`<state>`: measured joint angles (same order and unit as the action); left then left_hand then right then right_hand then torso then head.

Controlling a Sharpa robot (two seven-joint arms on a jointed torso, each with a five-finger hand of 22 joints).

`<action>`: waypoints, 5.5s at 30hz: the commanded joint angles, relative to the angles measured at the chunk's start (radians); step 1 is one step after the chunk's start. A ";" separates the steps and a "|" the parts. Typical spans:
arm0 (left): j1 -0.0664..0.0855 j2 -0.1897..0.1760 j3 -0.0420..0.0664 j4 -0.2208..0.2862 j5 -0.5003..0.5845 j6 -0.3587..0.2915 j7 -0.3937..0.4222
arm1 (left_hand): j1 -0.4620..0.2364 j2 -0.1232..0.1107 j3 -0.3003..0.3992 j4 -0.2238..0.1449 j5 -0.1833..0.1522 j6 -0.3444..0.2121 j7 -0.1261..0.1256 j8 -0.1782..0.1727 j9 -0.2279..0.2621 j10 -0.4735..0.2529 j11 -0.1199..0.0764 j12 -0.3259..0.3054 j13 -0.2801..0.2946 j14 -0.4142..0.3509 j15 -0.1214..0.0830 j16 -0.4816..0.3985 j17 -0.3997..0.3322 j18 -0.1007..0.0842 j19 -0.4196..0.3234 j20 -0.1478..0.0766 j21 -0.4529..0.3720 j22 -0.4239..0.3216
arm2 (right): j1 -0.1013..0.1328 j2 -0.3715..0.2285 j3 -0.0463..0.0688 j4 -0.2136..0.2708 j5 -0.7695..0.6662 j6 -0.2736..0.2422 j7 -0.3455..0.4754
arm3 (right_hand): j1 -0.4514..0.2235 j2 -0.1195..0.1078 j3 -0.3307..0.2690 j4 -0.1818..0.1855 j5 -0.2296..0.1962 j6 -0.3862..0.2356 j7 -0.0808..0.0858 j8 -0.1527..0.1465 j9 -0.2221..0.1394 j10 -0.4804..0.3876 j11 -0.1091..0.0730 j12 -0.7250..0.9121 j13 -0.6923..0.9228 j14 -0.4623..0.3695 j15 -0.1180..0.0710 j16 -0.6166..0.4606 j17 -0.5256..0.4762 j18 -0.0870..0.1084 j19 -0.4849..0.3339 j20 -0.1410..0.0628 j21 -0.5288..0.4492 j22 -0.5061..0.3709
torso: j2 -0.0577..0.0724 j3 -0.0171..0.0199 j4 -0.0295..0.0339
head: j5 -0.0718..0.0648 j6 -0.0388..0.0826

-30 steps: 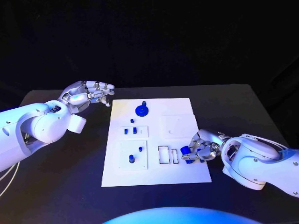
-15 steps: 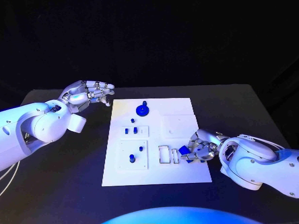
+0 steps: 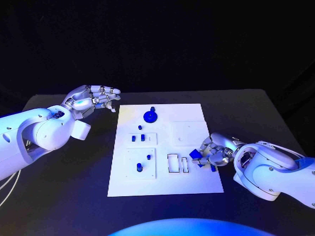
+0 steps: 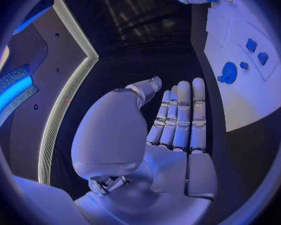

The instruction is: Assemble the parts on the task board

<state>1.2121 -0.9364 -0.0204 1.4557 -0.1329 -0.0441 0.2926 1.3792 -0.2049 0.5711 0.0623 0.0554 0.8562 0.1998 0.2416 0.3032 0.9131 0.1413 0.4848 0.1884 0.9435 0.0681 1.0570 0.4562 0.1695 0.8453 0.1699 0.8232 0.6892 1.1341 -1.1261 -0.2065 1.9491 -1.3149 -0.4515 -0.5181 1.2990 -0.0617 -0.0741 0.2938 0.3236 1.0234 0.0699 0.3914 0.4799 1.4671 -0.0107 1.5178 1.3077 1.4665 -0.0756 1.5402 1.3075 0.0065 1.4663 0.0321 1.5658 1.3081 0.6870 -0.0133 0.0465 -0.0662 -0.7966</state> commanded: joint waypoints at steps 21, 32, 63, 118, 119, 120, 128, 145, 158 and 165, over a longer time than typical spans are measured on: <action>0.000 0.006 0.001 0.000 0.007 0.011 0.006 | -0.005 0.003 -0.006 0.001 -0.001 -0.007 0.001 0.005 -0.003 -0.009 -0.003 0.006 -0.002 -0.001 0.004 -0.005 -0.001 0.014 0.006 0.000 -0.009 -0.004 | -0.011 0.132 0.001 -0.020 0.208 0.071 0.025 | -0.045 0.061 -0.009 0.000 -0.018 0.036 -0.021 0.022 0.013 0.080 -0.013 0.018 0.227 0.091 -0.010 0.011 0.198 -0.006 0.105 -0.012 0.005 0.263 | 0.001 0.0000 -0.0003 | 0.010 -0.002; 0.000 0.006 0.001 0.000 0.008 0.011 0.006 | -0.005 0.003 -0.006 0.002 -0.001 -0.007 0.001 0.005 -0.003 -0.010 -0.003 0.006 -0.002 -0.002 0.004 -0.006 -0.001 0.014 0.007 0.000 -0.010 -0.004 | -0.016 0.149 0.002 -0.031 0.160 0.036 0.013 | -0.079 0.053 -0.032 0.000 -0.035 0.041 -0.022 0.028 0.016 0.082 -0.014 0.020 0.230 0.091 -0.011 0.011 0.200 -0.006 0.105 -0.012 0.005 0.263 | 0.001 0.0001 0.0007 | 0.014 -0.001; 0.000 0.002 0.001 0.000 0.008 0.011 0.003 | -0.005 0.005 -0.007 0.004 -0.001 -0.007 0.001 0.006 -0.003 -0.011 -0.002 0.006 -0.003 -0.002 0.004 -0.006 -0.001 0.014 0.008 0.001 -0.012 -0.006 | -0.016 0.160 0.002 -0.037 0.051 0.067 -0.026 | -0.412 -0.106 -0.089 0.007 -0.273 0.016 -0.021 0.066 0.045 0.066 -0.013 -0.012 0.210 0.088 -0.011 0.004 0.185 -0.006 0.105 -0.014 0.005 0.263 | 0.000 0.0002 -0.0005 | 0.016 0.006; -0.001 -0.002 0.000 0.000 0.009 0.011 -0.001 | -0.004 0.009 -0.007 0.007 -0.001 -0.006 0.001 0.008 -0.004 -0.011 -0.002 0.007 -0.003 -0.002 0.004 -0.006 0.000 0.014 0.011 0.001 -0.016 -0.009 | -0.010 0.133 0.002 -0.036 -0.007 0.065 0.070 | -0.047 -0.012 -0.004 -0.005 -0.230 0.017 -0.025 0.080 0.041 0.078 -0.016 0.002 0.226 0.091 -0.013 0.007 0.200 -0.006 0.105 -0.013 0.005 0.263 | 0.001 0.0000 0.0004 | 0.022 0.001; -0.001 -0.002 0.000 0.000 0.009 0.011 -0.001 | -0.004 0.009 -0.007 0.007 -0.001 -0.006 0.001 0.008 -0.004 -0.011 -0.002 0.007 -0.003 -0.002 0.004 -0.006 0.000 0.014 0.011 0.001 -0.016 -0.009 | -0.010 0.135 0.002 -0.036 -0.010 0.062 0.069 | -0.047 -0.012 -0.004 -0.005 -0.230 0.017 -0.025 0.080 0.041 0.078 -0.016 0.002 0.226 0.091 -0.013 0.007 0.200 -0.006 0.105 -0.013 0.005 0.263 | 0.001 -0.0001 -0.0001 | 0.022 0.000; -0.001 -0.002 0.000 0.000 0.009 0.011 -0.001 | -0.004 0.009 -0.007 0.007 -0.001 -0.006 0.001 0.008 -0.004 -0.011 -0.002 0.007 -0.003 -0.002 0.004 -0.006 0.000 0.014 0.011 0.001 -0.016 -0.009 | -0.010 0.137 0.002 -0.037 -0.014 0.059 0.068 | -0.044 -0.012 -0.004 -0.005 -0.229 0.017 -0.025 0.079 0.040 0.078 -0.016 0.002 0.226 0.091 -0.013 0.008 0.200 -0.006 0.105 -0.014 0.005 0.263 | 0.001 -0.0001 -0.0002 | 0.022 -0.001; -0.001 -0.002 0.000 -0.001 0.009 0.011 -0.001 | -0.003 0.010 -0.007 0.008 -0.001 -0.006 0.001 0.009 -0.004 -0.011 -0.002 0.008 -0.003 -0.002 0.004 -0.006 0.000 0.014 0.012 0.001 -0.017 -0.010 | -0.010 0.147 0.002 -0.042 -0.033 0.063 0.070 | -0.036 -0.012 -0.005 -0.005 -0.226 0.017 -0.025 0.079 0.040 0.078 -0.016 0.003 0.227 0.091 -0.013 0.007 0.200 -0.006 0.105 -0.014 0.005 0.263 | 0.001 -0.0003 0.0001 | 0.021 0.000; -0.001 0.000 0.000 -0.003 0.009 0.009 0.002 | -0.003 0.011 -0.008 0.009 -0.001 -0.006 0.001 0.009 -0.004 -0.012 -0.002 0.008 -0.003 -0.002 0.004 -0.006 0.000 0.014 0.013 0.001 -0.018 -0.011 | -0.010 0.151 0.003 -0.047 -0.123 0.037 0.055 | 0.087 -0.073 0.082 -0.005 -0.268 0.030 -0.027 0.070 0.022 0.079 -0.018 0.003 0.229 0.091 -0.015 0.006 0.197 -0.006 0.105 -0.015 0.005 0.263 | 0.000 -0.0004 -0.0012 | 0.013 0.002; -0.001 0.001 0.000 -0.004 0.009 0.008 0.003 | -0.003 0.011 -0.008 0.009 -0.001 -0.006 0.001 0.009 -0.004 -0.012 -0.002 0.008 -0.003 -0.002 0.004 -0.006 0.000 0.014 0.013 0.001 -0.018 -0.011 | -0.012 0.171 0.003 -0.060 -0.162 0.018 0.014 | 0.090 -0.068 0.094 -0.001 -0.265 0.036 -0.028 0.071 0.020 0.080 -0.019 0.005 0.230 0.091 -0.016 0.007 0.200 -0.006 0.105 -0.016 0.005 0.263 | 0.001 -0.0009 0.0003 | 0.009 -0.001; -0.001 0.002 0.000 -0.004 0.009 0.009 0.004 | -0.003 0.011 -0.008 0.009 -0.001 -0.006 0.001 0.009 -0.004 -0.012 -0.002 0.008 -0.003 -0.002 0.004 -0.006 0.000 0.014 0.013 0.001 -0.018 -0.011 | -0.012 0.164 0.003 -0.058 -0.172 -0.001 0.016 | 0.088 -0.065 0.097 -0.001 -0.261 0.038 -0.029 0.071 0.019 0.080 -0.019 0.005 0.231 0.092 -0.016 0.007 0.201 -0.006 0.105 -0.016 0.005 0.263 | 0.000 -0.0004 -0.0002 | 0.009 0.001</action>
<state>1.2114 -0.9365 -0.0210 1.4503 -0.1302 -0.0442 0.2865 1.3753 -0.2010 0.5671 0.0663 0.0555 0.8563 0.1998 0.2463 0.3002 0.9096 0.1377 0.4880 0.1866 0.9435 0.0681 1.0570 0.4562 0.1694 0.8525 0.1700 0.8114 0.6797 1.1234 -0.9594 -0.2037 1.8890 -1.4582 -0.4351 -0.4955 1.3821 -0.1346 0.0169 0.2937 0.0601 1.0533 0.0398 0.4643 0.5000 1.4650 -0.0267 1.5205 1.3076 1.4665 -0.0823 1.5481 1.3077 0.0067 1.4661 0.0254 1.5655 1.3081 0.6874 -0.0139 0.0464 -0.0571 -0.7969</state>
